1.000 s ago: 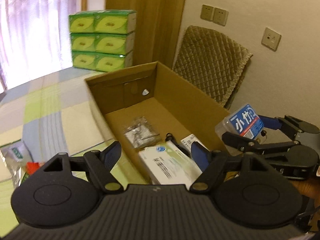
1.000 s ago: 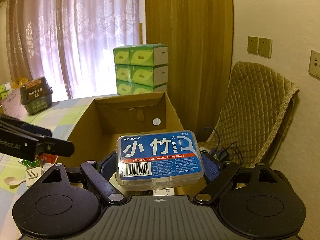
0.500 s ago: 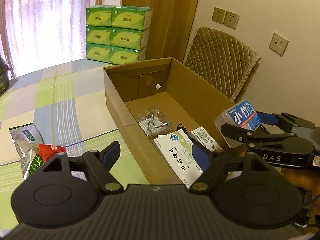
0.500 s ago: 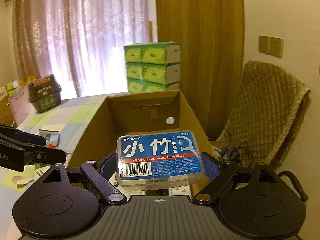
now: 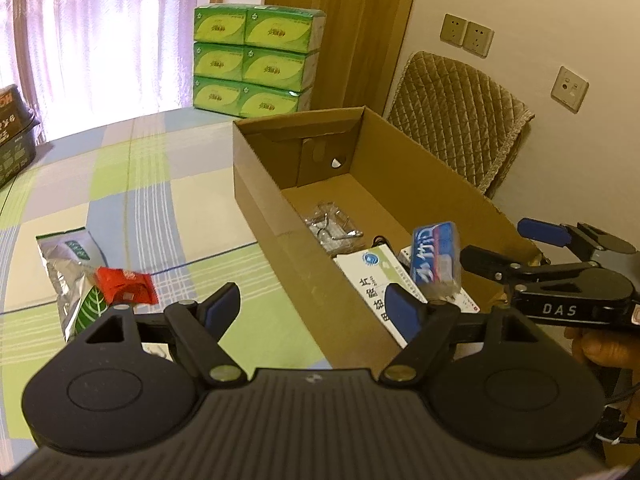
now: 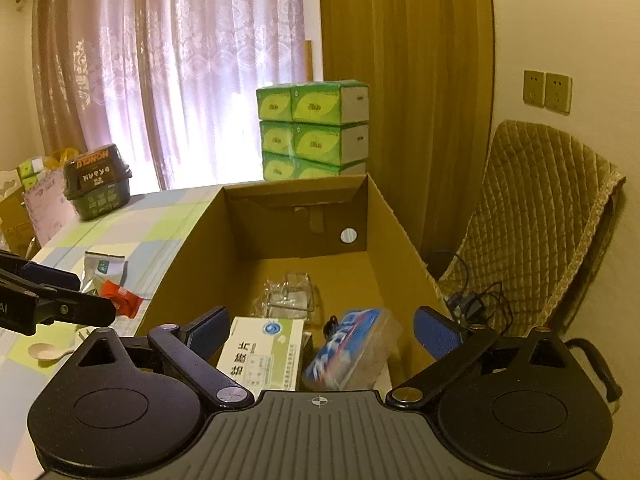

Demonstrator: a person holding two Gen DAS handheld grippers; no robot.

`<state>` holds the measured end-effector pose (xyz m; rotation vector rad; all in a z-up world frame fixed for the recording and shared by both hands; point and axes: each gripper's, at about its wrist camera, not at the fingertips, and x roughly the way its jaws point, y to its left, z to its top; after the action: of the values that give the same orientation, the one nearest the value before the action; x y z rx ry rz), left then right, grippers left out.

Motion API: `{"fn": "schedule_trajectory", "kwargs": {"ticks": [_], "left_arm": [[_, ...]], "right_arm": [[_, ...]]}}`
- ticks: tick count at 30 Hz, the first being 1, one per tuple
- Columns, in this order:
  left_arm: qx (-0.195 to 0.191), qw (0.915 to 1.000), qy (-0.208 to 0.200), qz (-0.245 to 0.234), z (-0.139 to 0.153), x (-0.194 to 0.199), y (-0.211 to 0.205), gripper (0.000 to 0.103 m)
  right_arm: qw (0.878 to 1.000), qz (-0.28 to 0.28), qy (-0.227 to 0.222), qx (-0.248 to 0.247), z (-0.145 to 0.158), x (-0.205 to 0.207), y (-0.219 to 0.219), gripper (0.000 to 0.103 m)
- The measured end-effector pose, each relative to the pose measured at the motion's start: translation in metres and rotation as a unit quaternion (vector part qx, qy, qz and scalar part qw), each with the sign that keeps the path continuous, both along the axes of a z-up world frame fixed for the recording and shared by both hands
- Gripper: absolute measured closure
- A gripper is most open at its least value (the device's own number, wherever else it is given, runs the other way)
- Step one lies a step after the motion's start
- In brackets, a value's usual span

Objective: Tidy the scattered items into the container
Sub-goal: 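Open both tools to drop the two boxes into the cardboard box, then withdraw both tools from the cardboard box back over the table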

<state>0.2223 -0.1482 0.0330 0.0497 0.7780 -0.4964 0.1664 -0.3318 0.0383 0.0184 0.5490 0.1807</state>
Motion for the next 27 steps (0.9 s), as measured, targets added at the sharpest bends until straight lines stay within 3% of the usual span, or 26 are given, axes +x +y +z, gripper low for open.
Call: {"fn": "schedule_trajectory", "kwargs": {"ticks": [15, 27], "left_arm": [[-0.001, 0.9998, 0.001, 0.022, 0.005, -0.032, 0.026, 0.021], [0.001, 0.9981, 0.0, 0.062, 0.003, -0.066, 0.073, 0.013]], "right_arm": [[1.0, 0.006, 0.0, 0.006, 0.011, -0.031, 0.015, 0.0], [0.999, 0.04, -0.003, 0.019, 0.024, -0.059, 0.046, 0.0]]}}
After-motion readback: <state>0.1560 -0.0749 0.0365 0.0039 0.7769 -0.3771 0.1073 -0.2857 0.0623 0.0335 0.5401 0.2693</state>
